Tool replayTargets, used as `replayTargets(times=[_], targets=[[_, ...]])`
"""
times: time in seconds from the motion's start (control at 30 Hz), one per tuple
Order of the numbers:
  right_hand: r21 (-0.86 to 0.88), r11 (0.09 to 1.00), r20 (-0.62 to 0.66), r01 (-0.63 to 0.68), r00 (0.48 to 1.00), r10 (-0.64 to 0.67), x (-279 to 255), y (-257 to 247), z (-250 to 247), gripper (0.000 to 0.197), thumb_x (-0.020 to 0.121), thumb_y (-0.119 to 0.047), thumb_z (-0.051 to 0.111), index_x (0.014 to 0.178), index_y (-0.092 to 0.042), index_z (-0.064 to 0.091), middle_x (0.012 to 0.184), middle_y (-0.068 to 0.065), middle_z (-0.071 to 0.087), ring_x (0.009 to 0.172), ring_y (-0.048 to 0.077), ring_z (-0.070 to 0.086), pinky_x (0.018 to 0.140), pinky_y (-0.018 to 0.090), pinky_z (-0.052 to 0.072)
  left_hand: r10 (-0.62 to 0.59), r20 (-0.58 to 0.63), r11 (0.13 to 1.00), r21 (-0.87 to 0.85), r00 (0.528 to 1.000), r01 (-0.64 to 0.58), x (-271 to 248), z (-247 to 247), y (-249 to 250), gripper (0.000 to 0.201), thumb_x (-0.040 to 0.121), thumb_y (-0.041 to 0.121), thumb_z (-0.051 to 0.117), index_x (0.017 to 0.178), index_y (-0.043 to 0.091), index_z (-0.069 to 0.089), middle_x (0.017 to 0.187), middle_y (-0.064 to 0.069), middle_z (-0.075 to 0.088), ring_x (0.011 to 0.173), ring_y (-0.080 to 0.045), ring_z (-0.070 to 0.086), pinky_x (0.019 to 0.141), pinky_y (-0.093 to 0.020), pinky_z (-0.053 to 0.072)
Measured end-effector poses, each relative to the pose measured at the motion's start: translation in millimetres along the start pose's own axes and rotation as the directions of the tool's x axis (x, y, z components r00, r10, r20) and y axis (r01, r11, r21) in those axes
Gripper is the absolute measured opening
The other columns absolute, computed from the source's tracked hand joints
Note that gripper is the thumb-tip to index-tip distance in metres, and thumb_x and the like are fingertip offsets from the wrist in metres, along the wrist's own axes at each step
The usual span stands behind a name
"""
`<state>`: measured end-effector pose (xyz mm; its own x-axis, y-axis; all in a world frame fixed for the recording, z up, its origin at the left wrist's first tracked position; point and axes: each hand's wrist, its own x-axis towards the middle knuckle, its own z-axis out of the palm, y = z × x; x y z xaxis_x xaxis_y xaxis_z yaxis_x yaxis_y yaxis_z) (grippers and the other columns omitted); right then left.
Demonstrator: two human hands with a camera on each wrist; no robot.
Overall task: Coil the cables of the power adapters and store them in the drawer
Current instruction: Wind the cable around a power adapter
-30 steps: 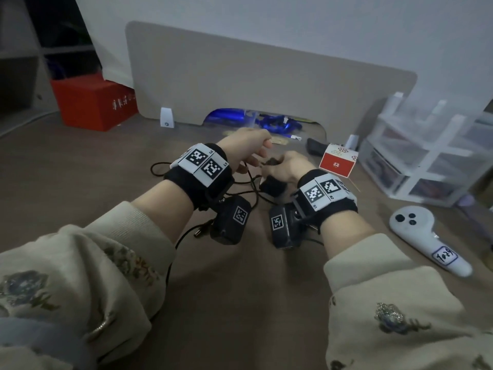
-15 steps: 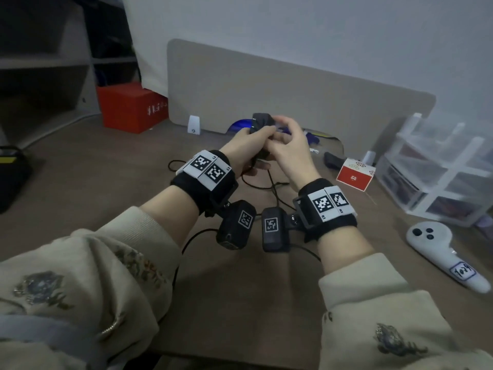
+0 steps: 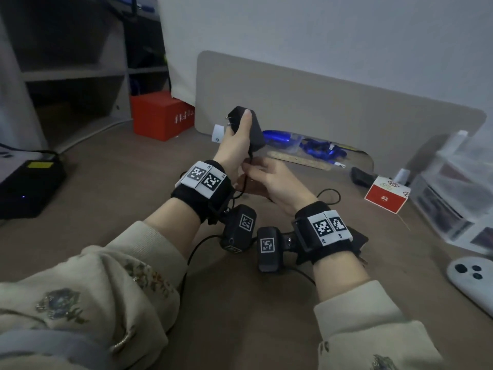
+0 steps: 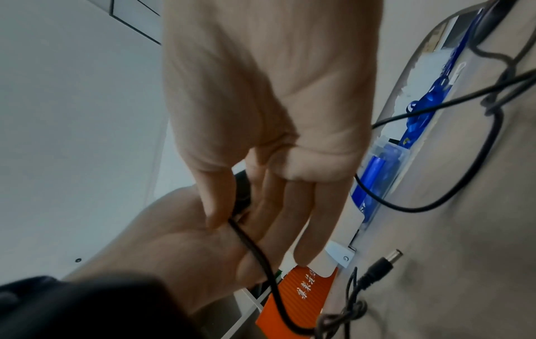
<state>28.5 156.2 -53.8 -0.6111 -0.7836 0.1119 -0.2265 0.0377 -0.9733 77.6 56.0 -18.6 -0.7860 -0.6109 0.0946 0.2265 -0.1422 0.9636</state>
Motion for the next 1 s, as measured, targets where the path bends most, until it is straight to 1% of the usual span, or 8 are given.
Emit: replayTargets(times=[0.1, 0.2, 0.5, 0.67, 0.73, 0.83, 0.9, 1.0], targets=[[-0.058, 0.998, 0.053, 0.028, 0.998, -0.025, -3, -2, 3, 0.021, 0.101, -0.018, 0.051, 0.086, -0.012, 0.064, 0.058, -0.005, 0.048, 0.050, 0.010, 0.050, 0.059, 0.025, 0.046, 0.035, -0.075, 0.999, 0.000, 0.997, -0.035, 7, -9, -3, 0.053, 0.091, 0.061, 0.051, 0.121, 0.018, 0.049, 0.114, -0.011, 0.058, 0.089, -0.022, 0.063, 0.074, -0.034, 0.053], [-0.089, 0.996, 0.004, 0.026, 1.000, -0.025, -2, 1, 0, 0.027, 0.102, -0.020, 0.049, 0.082, -0.011, 0.064, 0.048, -0.015, 0.044, 0.041, 0.000, 0.040, 0.051, 0.018, 0.037, 0.025, -0.057, 0.998, -0.062, 0.998, -0.028, 11, -19, 1, 0.030, 0.097, 0.050, 0.052, 0.108, 0.022, 0.049, 0.095, -0.005, 0.056, 0.064, -0.016, 0.061, 0.058, -0.032, 0.056], [-0.342, 0.938, -0.020, 0.055, 0.998, -0.066, -8, -4, -19, 0.010, 0.091, -0.017, 0.067, 0.085, -0.008, 0.067, 0.056, -0.006, 0.051, 0.048, 0.006, 0.042, 0.054, 0.015, 0.037, 0.264, -0.042, 0.964, 0.021, 0.963, -0.264, 13, -35, 18, 0.030, 0.089, 0.039, 0.071, 0.107, 0.023, 0.054, 0.059, 0.007, 0.046, 0.047, -0.010, 0.040, 0.045, -0.024, 0.036], [-0.605, 0.796, -0.098, 0.027, 0.989, -0.108, -6, -4, -29, 0.012, 0.089, -0.029, 0.068, 0.078, -0.023, 0.067, 0.066, -0.007, 0.058, 0.066, 0.008, 0.053, 0.075, 0.027, 0.042, 0.398, -0.041, 0.911, 0.130, 0.916, -0.390, 13, -40, 21, 0.041, 0.087, 0.037, 0.073, 0.118, 0.015, 0.058, 0.068, 0.014, 0.052, 0.058, -0.004, 0.049, 0.055, -0.021, 0.041], [-0.721, 0.693, -0.147, -0.017, 0.981, -0.128, -6, -5, -31, 0.013, 0.086, -0.029, 0.069, 0.074, -0.031, 0.063, 0.079, -0.008, 0.062, 0.086, 0.015, 0.055, 0.089, 0.034, 0.033, 0.435, -0.026, 0.890, 0.163, 0.900, -0.425, 12, -37, 22, 0.027, 0.087, 0.033, 0.072, 0.108, 0.019, 0.062, 0.068, 0.017, 0.052, 0.062, 0.000, 0.050, 0.060, -0.019, 0.041], [-0.838, 0.529, -0.231, -0.135, 0.966, -0.120, -10, -4, -36, 0.005, 0.086, -0.030, 0.068, 0.087, -0.035, 0.065, 0.088, -0.015, 0.064, 0.098, 0.011, 0.052, 0.088, 0.036, 0.020, 0.486, -0.014, 0.855, 0.218, 0.874, -0.471, 8, -36, 25, 0.015, 0.090, 0.030, 0.070, 0.094, 0.020, 0.060, 0.059, 0.021, 0.049, 0.057, 0.004, 0.046, 0.059, -0.015, 0.040], [-0.827, 0.538, -0.249, -0.163, 0.964, -0.091, -12, -3, -41, 0.007, 0.084, -0.039, 0.070, 0.089, -0.034, 0.069, 0.081, -0.017, 0.061, 0.094, 0.011, 0.053, 0.090, 0.039, 0.028, 0.510, -0.012, 0.836, 0.243, 0.860, -0.492, 9, -37, 27, 0.014, 0.090, 0.031, 0.069, 0.090, 0.021, 0.059, 0.059, 0.021, 0.048, 0.058, 0.005, 0.045, 0.061, -0.013, 0.040], [-0.697, 0.712, -0.196, -0.083, 0.977, -0.079, -13, -2, -45, 0.013, 0.085, -0.033, 0.073, 0.096, -0.026, 0.075, 0.086, -0.009, 0.067, 0.091, 0.012, 0.060, 0.087, 0.032, 0.045, 0.547, 0.003, 0.802, 0.286, 0.837, -0.524, 12, -40, 25, 0.016, 0.087, 0.034, 0.070, 0.092, 0.023, 0.061, 0.071, 0.019, 0.053, 0.069, 0.003, 0.050, 0.071, -0.017, 0.043]])
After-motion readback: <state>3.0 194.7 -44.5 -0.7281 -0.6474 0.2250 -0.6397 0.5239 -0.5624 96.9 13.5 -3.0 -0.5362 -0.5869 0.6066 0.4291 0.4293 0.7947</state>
